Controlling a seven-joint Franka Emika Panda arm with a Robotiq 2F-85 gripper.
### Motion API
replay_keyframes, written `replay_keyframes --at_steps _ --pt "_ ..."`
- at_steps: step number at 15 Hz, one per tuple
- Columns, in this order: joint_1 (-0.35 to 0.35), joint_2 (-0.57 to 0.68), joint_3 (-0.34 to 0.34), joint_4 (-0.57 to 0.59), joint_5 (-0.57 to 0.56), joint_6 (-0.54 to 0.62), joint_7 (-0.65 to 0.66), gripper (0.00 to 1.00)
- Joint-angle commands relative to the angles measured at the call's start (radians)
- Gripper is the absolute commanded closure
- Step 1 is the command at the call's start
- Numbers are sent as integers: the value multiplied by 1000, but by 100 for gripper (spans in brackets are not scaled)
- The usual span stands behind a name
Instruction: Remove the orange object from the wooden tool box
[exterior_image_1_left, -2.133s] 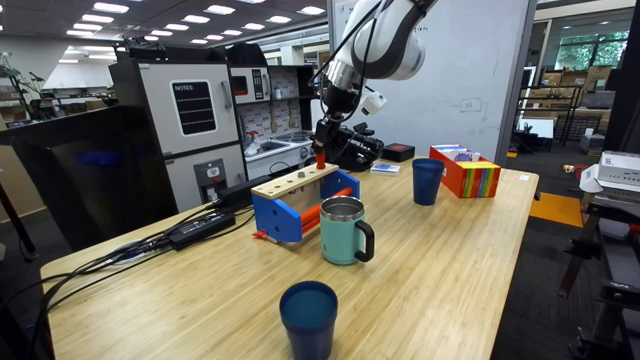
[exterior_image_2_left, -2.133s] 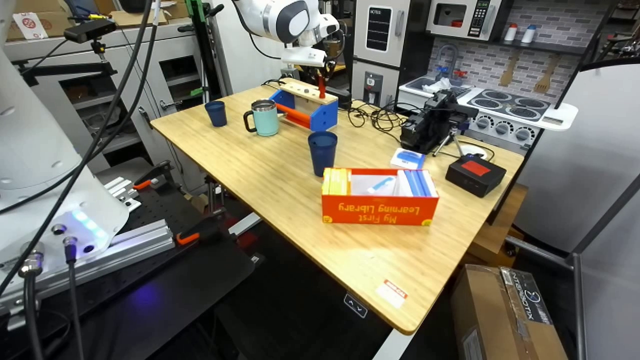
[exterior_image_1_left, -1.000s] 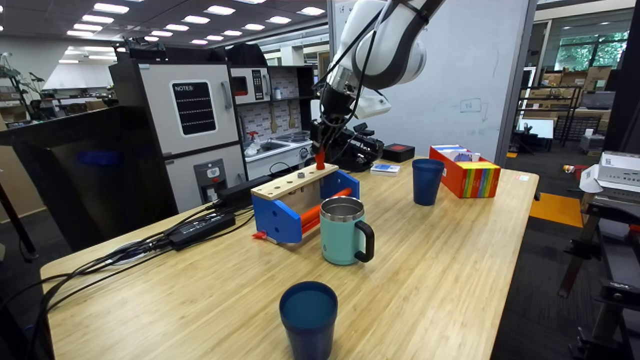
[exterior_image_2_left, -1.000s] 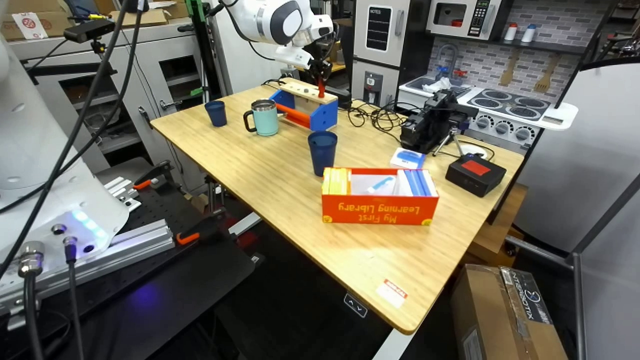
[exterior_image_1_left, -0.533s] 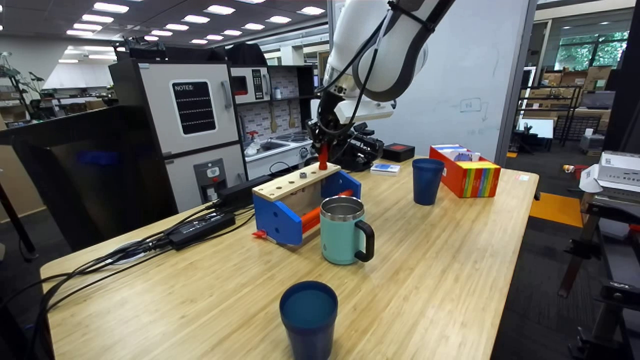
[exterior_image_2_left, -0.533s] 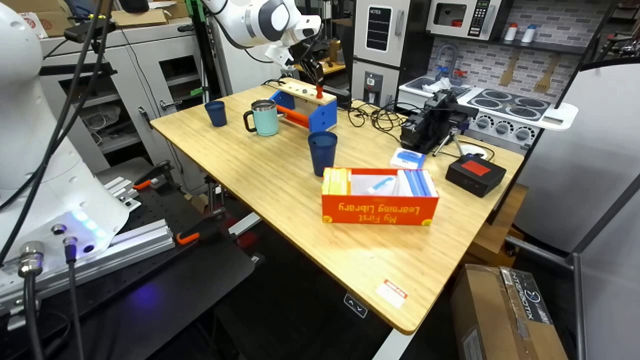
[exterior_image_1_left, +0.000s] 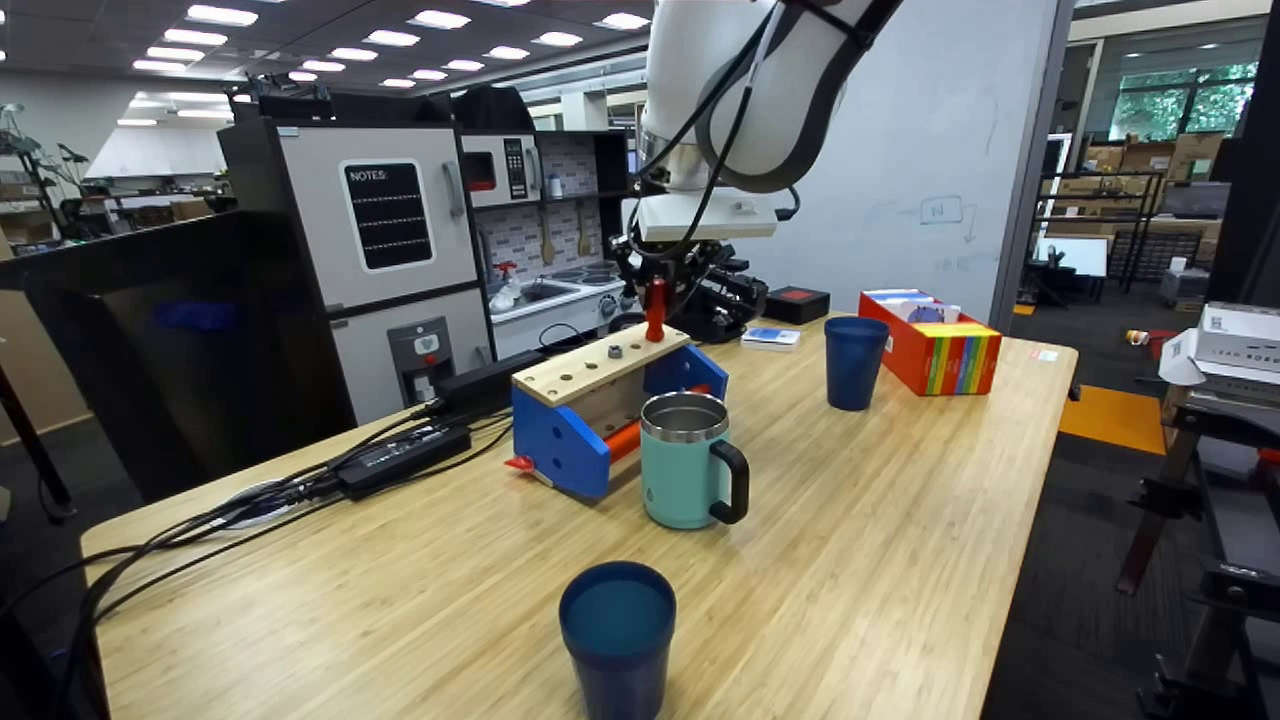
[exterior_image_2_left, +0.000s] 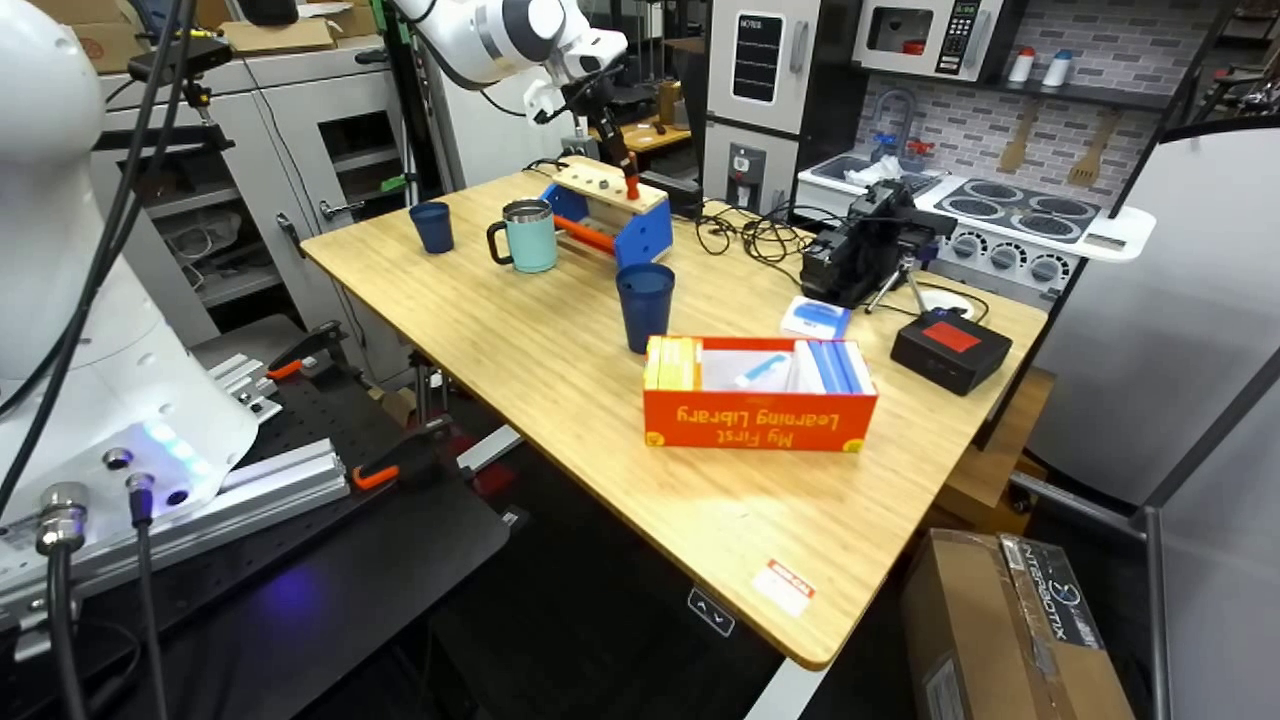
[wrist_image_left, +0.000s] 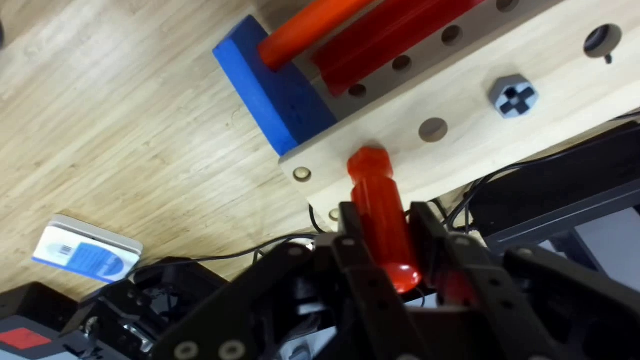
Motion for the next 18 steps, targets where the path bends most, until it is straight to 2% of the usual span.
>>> replay_keyframes --at_steps 1,3,4,10,12,18 --pt "16 7 -12 32 -52 -69 169 93" --pt "-4 2 12 43 -79 -87 231 46" --pt "-11 -1 20 46 -91 -92 256 45" --pt "-23 -6 37 60 -145 -85 367 5" --pt "-26 -8 41 60 -157 -84 390 0" --pt "-61 -33 88 49 -150 -69 400 0"
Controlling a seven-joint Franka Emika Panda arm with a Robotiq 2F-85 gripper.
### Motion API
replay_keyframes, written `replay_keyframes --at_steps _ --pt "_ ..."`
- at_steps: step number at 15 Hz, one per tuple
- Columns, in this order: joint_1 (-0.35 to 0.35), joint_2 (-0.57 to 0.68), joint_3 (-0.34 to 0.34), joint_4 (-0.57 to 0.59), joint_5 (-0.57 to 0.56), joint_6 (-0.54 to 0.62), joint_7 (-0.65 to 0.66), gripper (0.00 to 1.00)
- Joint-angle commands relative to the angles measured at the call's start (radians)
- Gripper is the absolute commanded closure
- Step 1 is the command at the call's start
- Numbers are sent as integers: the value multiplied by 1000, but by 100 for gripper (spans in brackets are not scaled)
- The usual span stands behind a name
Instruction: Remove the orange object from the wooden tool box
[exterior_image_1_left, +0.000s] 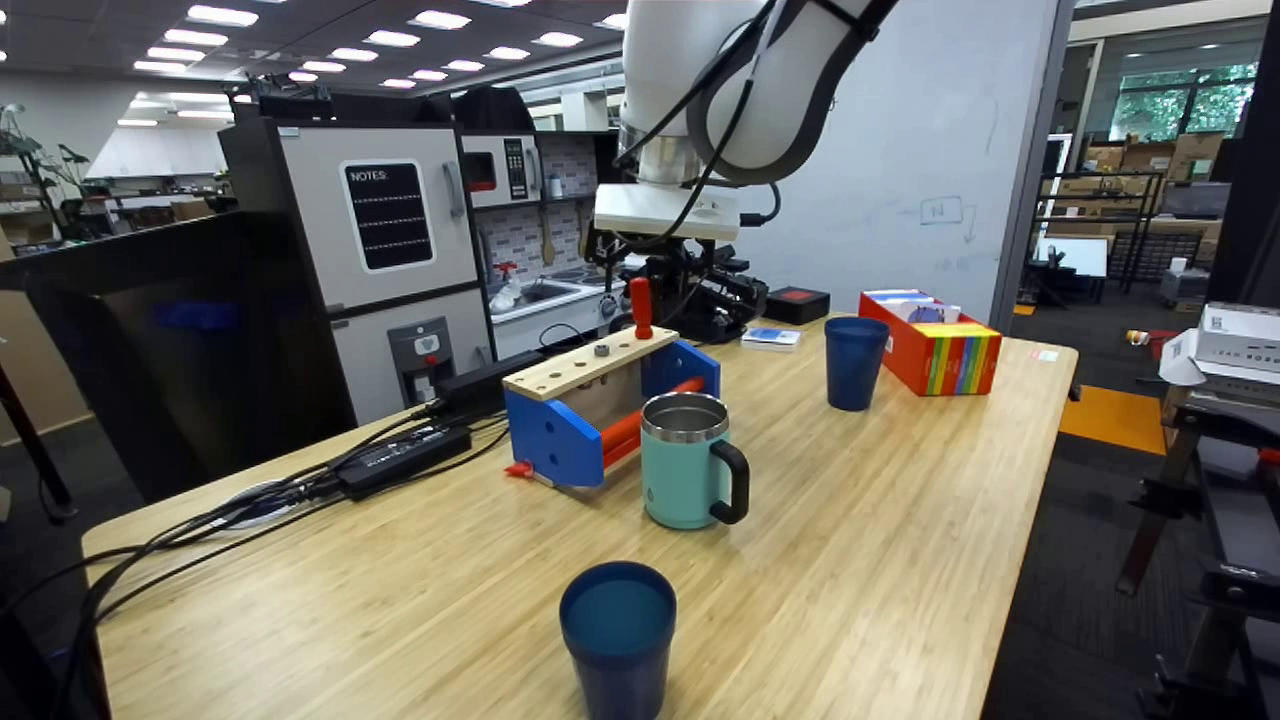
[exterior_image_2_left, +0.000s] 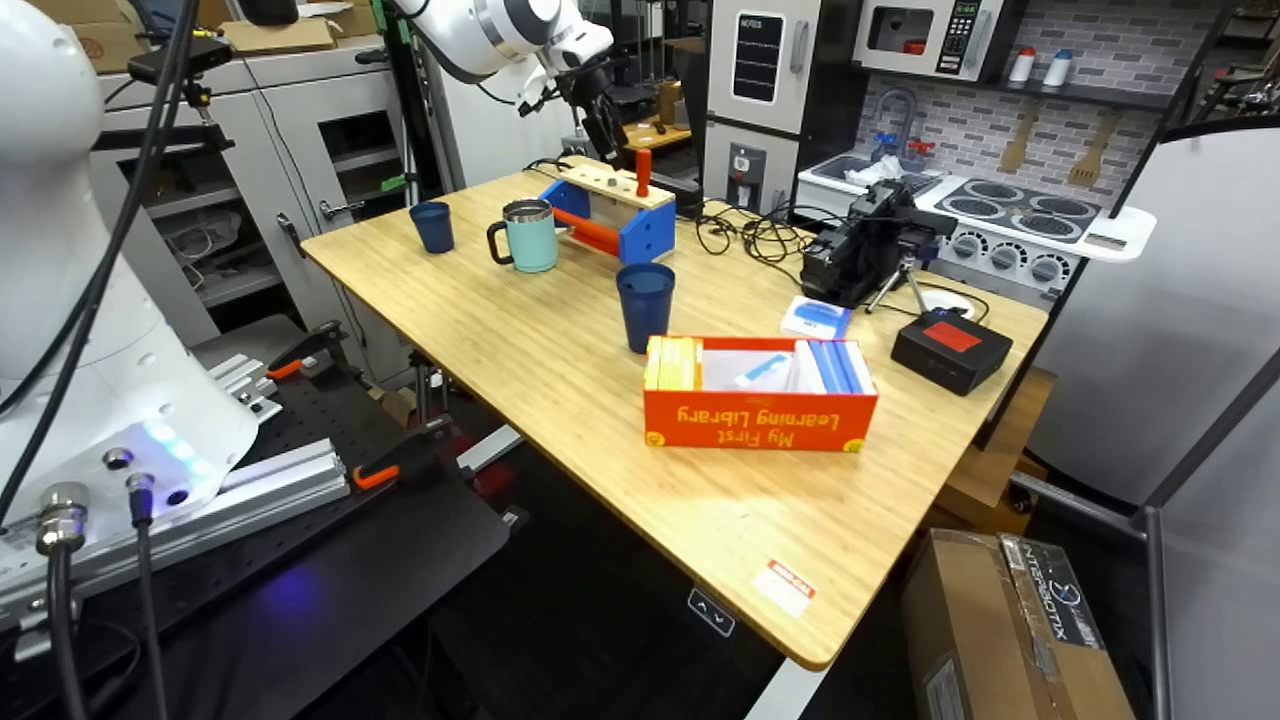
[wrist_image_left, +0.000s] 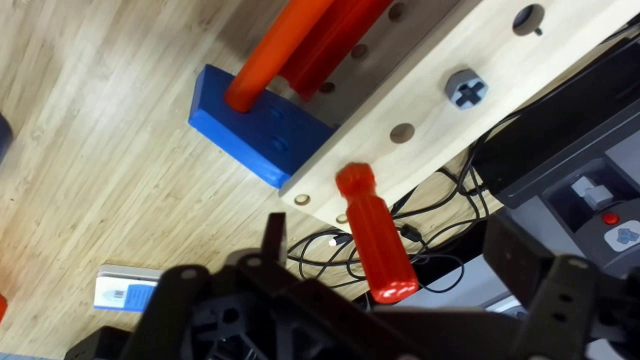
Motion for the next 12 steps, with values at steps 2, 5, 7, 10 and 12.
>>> replay_keyframes --at_steps 2,5,7,10,12 --pt "-76 -52 94 -15 -12 12 -13 0" --pt "-117 -125 151 -64 -9 54 -43 0" --pt "-144 -183 180 -98 -1 49 -59 0" --pt "-220 -277 255 -160 43 20 -118 0" --pt "-309 -339 348 -208 138 4 -230 0"
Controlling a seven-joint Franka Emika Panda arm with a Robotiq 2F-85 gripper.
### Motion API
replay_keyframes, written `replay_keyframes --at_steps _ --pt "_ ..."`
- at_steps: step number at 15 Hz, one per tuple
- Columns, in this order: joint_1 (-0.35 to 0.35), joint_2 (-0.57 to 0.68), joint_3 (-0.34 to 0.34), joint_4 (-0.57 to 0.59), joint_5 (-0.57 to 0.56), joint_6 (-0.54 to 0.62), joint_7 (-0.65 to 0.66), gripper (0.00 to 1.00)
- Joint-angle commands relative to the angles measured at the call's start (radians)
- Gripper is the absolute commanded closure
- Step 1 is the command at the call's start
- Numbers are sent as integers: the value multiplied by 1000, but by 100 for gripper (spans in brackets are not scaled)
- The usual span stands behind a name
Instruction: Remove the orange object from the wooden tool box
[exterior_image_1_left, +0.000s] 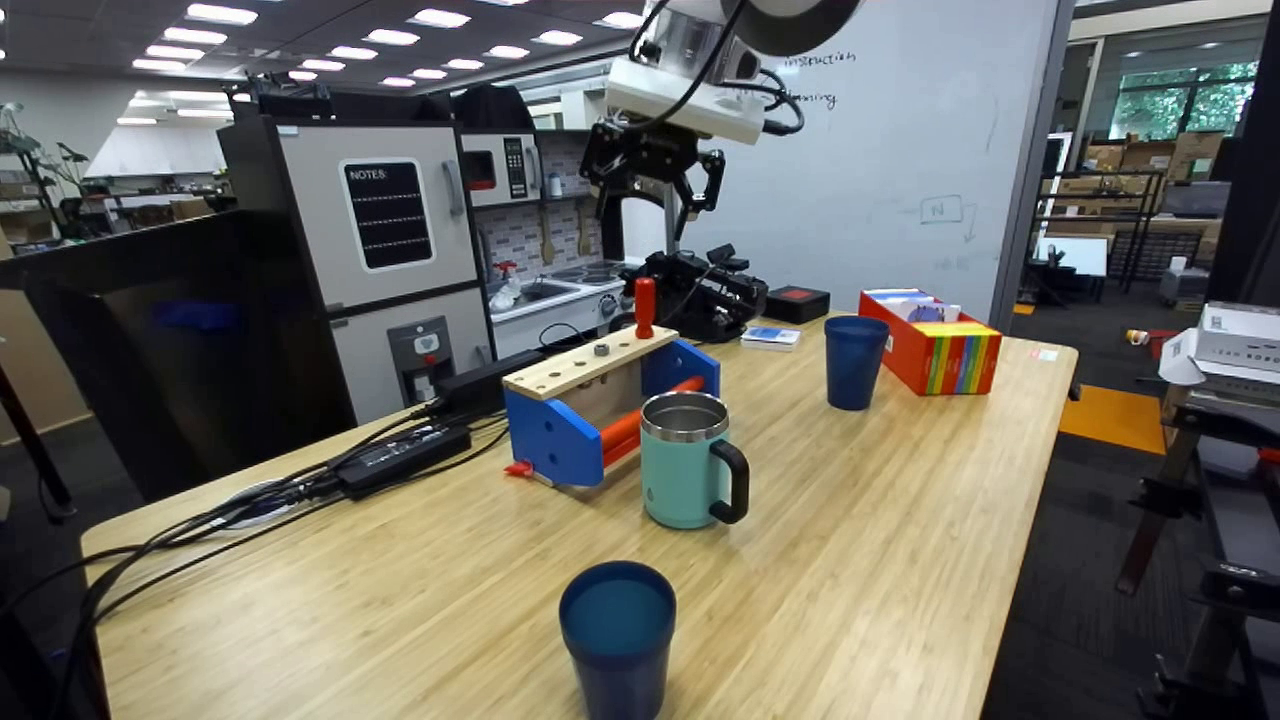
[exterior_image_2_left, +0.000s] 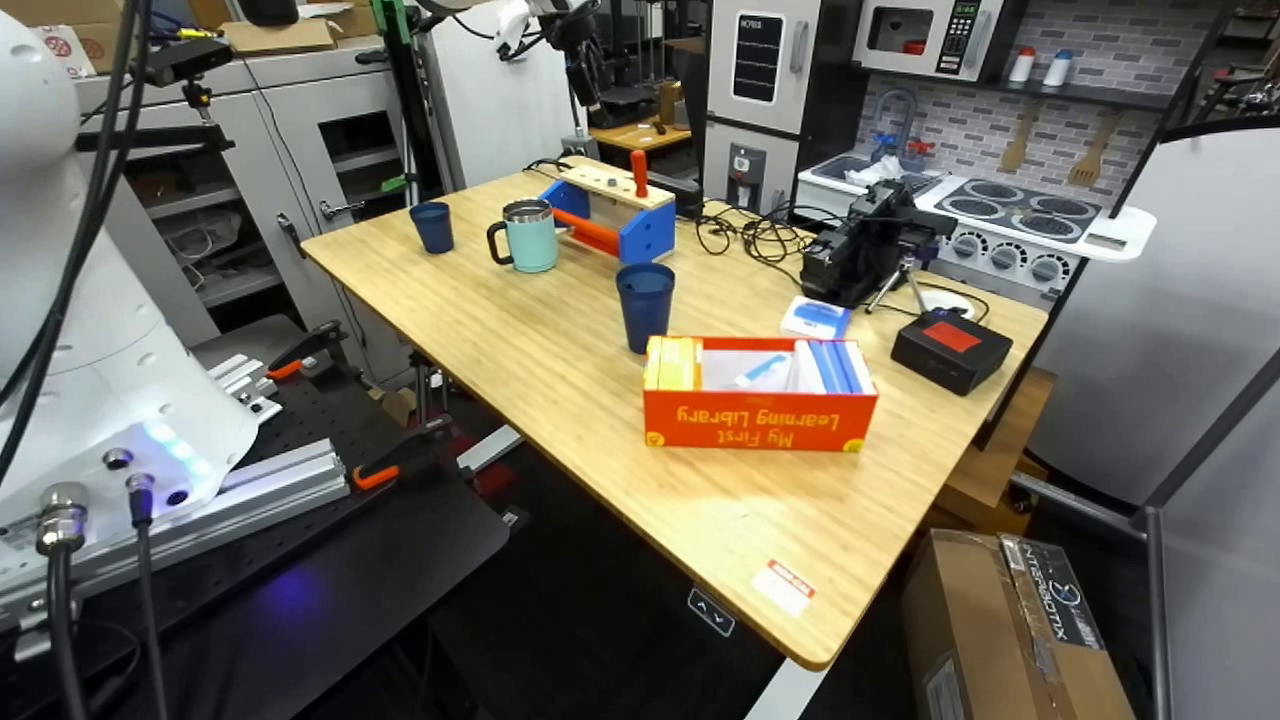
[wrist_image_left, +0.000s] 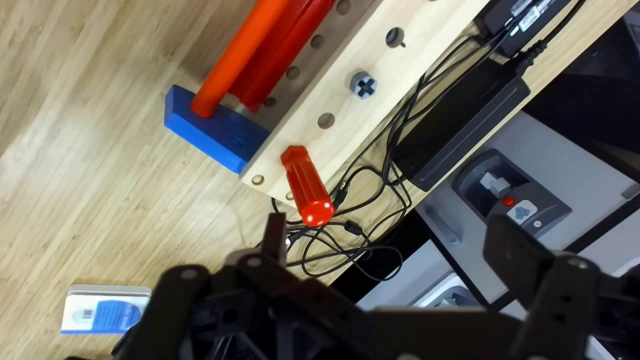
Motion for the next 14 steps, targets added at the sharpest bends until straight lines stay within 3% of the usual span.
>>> replay_keyframes --at_steps 1,5,9,14 --pt "-150 -126 159 -108 148 -32 -179 0" --pt "-215 -244 186 -162 249 -178 -246 0" --pt "-252 -323 185 -168 243 -353 -221 0" --pt "-287 -368 191 -170 282 -474 -223 0"
